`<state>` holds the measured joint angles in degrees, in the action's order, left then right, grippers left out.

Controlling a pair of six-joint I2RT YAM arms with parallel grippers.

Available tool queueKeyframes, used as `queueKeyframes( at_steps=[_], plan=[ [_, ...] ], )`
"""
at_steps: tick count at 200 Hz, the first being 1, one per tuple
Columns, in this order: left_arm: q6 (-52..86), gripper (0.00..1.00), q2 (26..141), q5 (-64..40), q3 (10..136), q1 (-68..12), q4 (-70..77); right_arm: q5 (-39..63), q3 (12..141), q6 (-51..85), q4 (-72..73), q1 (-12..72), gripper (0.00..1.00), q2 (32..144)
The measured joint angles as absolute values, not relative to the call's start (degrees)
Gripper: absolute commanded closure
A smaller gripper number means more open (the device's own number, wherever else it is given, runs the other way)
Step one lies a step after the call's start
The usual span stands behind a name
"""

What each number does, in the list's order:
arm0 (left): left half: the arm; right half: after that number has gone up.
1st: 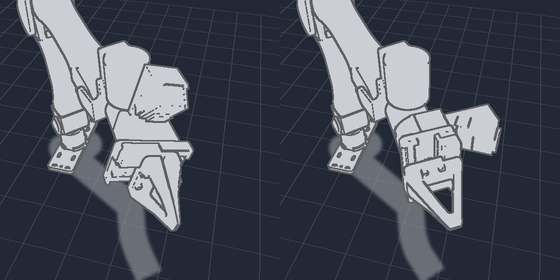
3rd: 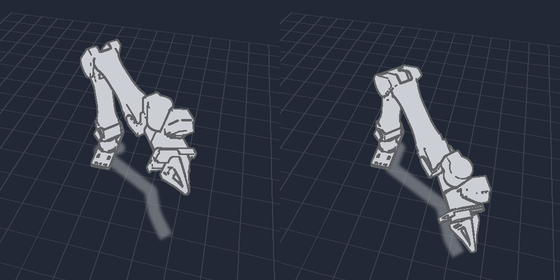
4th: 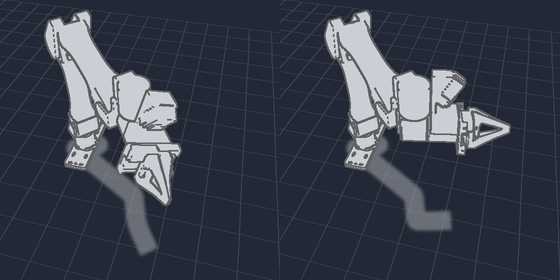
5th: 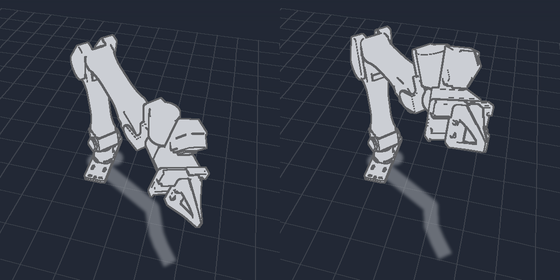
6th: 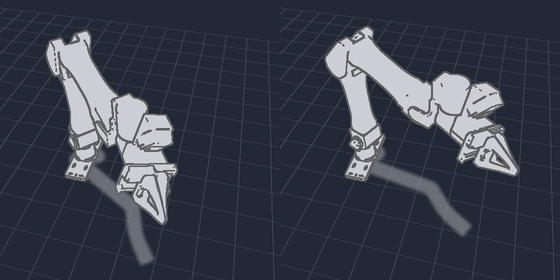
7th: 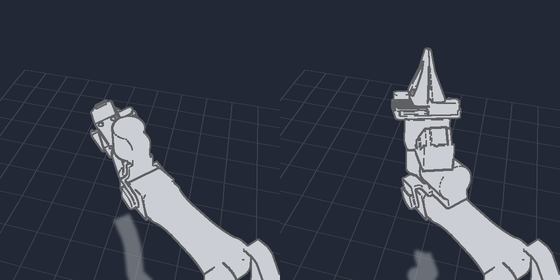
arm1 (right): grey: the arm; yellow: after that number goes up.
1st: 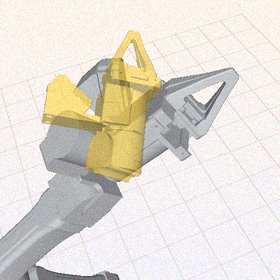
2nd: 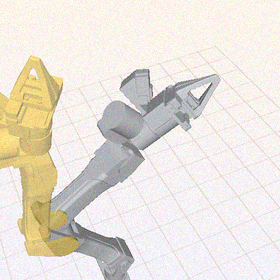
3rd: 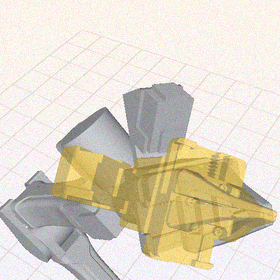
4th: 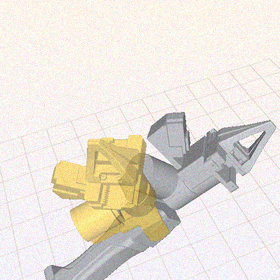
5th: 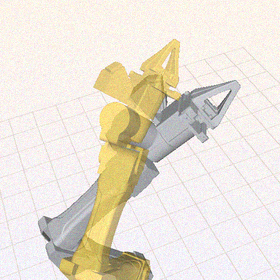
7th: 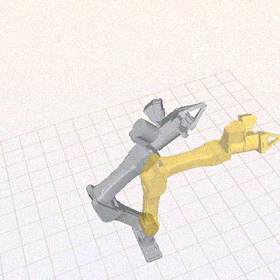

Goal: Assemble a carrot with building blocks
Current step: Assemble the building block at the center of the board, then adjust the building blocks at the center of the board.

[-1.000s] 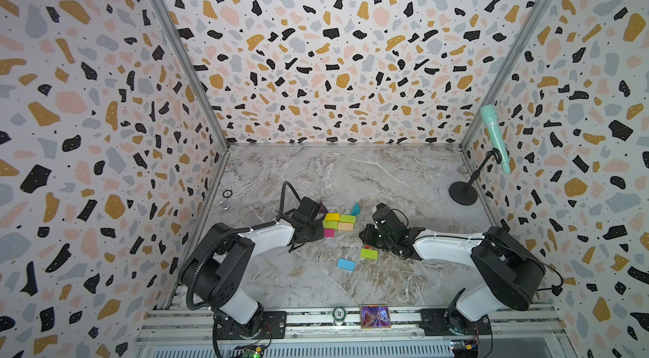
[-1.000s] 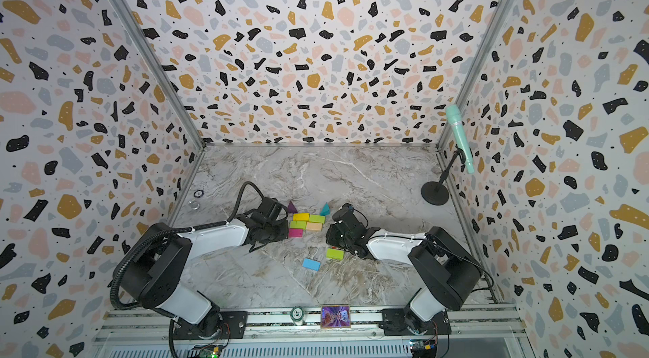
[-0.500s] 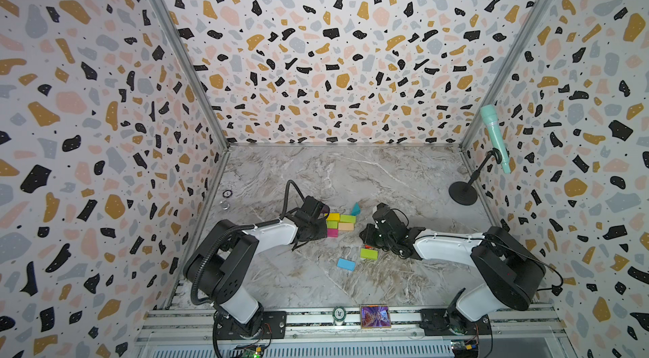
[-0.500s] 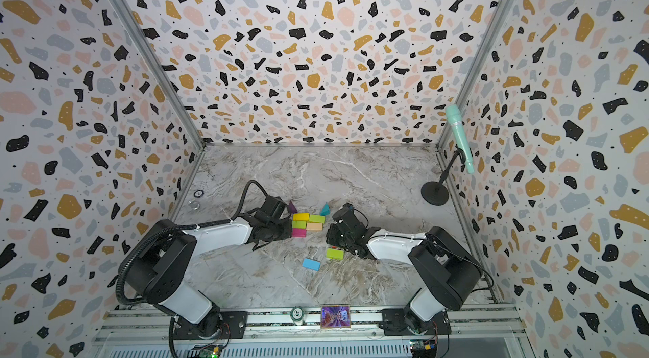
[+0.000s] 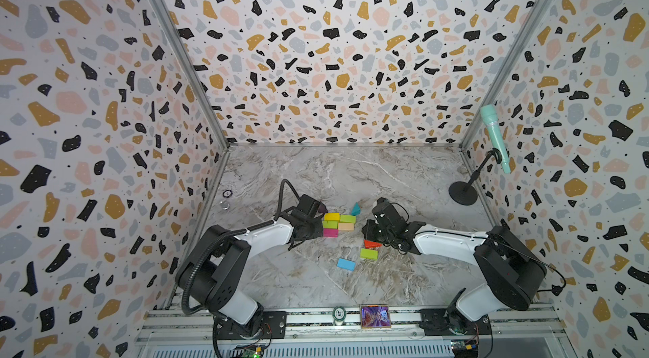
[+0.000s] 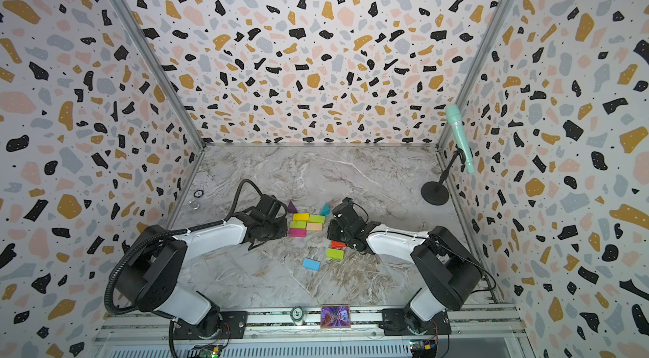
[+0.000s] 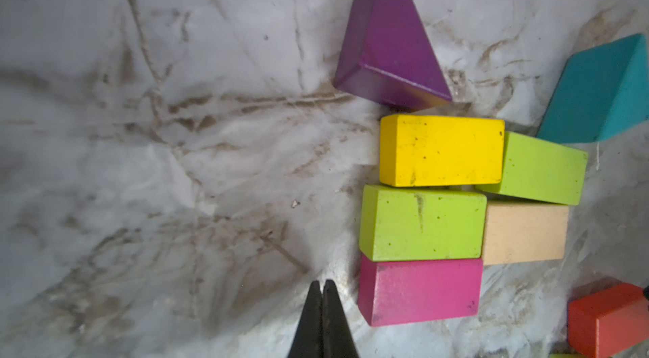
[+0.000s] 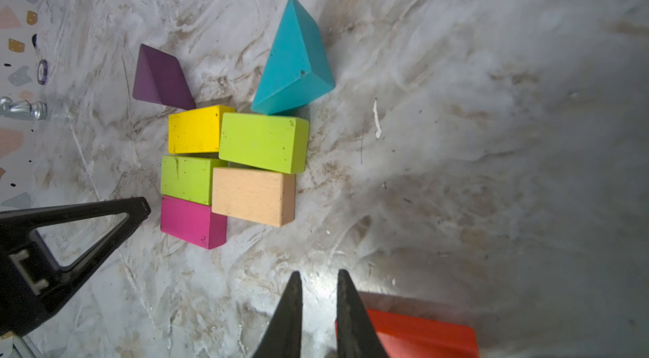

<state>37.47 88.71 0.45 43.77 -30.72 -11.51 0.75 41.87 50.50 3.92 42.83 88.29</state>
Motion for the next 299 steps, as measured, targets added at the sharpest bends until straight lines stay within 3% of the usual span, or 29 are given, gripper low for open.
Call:
queueKeyframes(
  at_steps=[71,146,299],
  plan=[
    [36.32,0.95,91.37,0.54,45.95,-29.34,-10.68,3.31,45.76,48.6,3.86,42.5,0.8,95.92],
    [33.93,0.96,97.8,-0.58,50.39,-29.32,-9.08,3.77,46.13,49.01,5.21,42.87,0.8,97.36],
    [33.63,0.96,99.04,-1.61,51.59,-31.05,-8.51,4.95,46.61,50.26,7.27,43.03,0.8,98.54]
  ],
)
